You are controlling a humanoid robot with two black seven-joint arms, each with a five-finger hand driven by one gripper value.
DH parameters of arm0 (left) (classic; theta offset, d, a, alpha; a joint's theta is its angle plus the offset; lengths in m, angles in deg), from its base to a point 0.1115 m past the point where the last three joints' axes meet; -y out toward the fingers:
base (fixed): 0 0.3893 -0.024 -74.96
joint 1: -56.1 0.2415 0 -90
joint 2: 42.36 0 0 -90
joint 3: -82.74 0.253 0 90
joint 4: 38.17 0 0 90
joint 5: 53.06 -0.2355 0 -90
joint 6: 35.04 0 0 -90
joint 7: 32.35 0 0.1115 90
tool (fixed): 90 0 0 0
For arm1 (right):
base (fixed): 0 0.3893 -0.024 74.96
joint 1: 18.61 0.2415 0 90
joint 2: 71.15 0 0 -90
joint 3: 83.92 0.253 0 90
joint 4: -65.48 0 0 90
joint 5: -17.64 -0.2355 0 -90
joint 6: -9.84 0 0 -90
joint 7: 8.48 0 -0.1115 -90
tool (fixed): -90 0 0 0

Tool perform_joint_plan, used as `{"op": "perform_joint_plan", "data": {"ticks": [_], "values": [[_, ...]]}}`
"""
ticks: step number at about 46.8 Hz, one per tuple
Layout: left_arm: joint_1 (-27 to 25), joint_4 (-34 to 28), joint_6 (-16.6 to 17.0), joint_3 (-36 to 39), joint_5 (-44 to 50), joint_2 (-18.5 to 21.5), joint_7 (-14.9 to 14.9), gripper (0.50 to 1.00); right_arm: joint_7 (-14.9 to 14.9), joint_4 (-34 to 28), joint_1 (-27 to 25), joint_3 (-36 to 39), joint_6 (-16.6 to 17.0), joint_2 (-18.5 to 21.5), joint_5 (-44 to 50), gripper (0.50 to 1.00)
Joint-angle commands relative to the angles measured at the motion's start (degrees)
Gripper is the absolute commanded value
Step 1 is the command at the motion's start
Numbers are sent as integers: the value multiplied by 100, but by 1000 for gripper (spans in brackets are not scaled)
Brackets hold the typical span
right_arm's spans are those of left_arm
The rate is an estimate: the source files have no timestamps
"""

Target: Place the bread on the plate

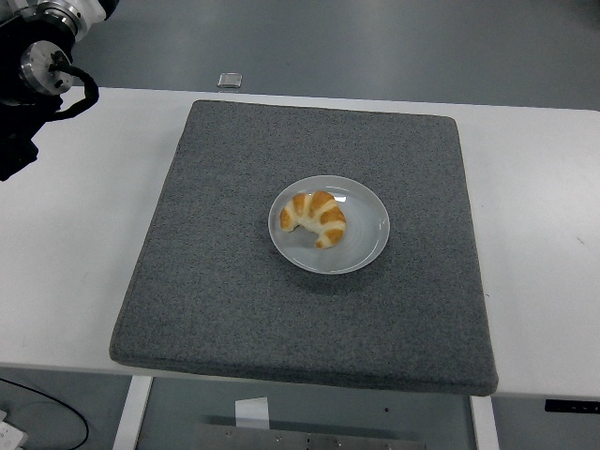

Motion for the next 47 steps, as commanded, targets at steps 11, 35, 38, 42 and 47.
{"op": "perform_joint_plan", "data": {"ticks": [11, 35, 38, 42, 47], "values": [[552, 314, -26, -1005, -1, -784, -19, 1000, -1, 0, -2, 17, 9, 0, -10, 932], [1431, 297, -649, -1920, 51, -1153, -90, 1000, -1, 70, 7, 44, 18, 0, -19, 932], [1457, 305, -729, -1990, 95, -1153, -107, 1000, -1, 79, 7, 44, 18, 0, -19, 932], [1475, 340, -755, -2069, 122, -1153, -116, 1000, -1, 70, 7, 52, 18, 0, -19, 932], [1519, 358, -755, -2104, 122, -1162, -125, 1000, -10, 70, 7, 52, 18, 0, -36, 932]]}}
